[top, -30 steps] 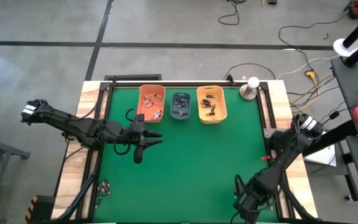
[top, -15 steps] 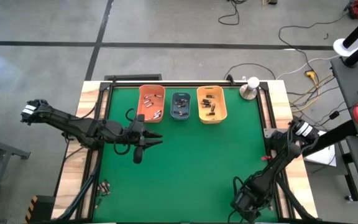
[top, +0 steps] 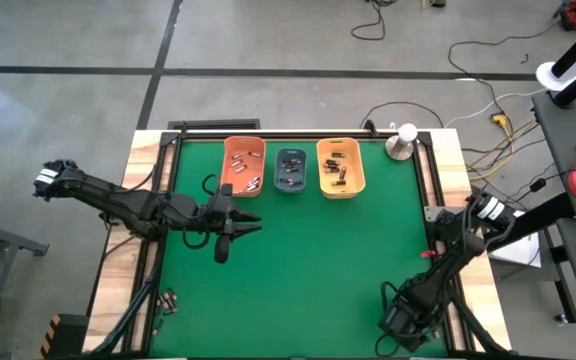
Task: Sort batteries
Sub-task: Put the large black battery into the yellow bin
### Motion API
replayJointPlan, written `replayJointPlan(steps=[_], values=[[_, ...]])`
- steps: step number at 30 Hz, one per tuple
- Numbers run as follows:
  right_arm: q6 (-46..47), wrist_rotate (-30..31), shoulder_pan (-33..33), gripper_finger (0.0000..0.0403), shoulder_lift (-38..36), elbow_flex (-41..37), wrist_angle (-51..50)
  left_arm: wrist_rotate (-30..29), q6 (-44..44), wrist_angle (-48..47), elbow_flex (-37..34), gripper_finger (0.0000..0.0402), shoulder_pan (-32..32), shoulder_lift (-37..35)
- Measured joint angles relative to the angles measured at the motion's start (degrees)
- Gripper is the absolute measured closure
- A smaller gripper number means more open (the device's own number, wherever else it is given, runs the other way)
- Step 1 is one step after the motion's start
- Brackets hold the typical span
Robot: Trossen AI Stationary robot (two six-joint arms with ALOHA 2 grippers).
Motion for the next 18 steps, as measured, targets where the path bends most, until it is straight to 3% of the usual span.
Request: replayJointPlan(steps=[18], values=[[0.27, 3.94, 0.66, 0.0197, 0.04, -3.48, 7.76, 0.02, 0.02, -0.02, 0.0, 0.0322, 0.0, -0.02]])
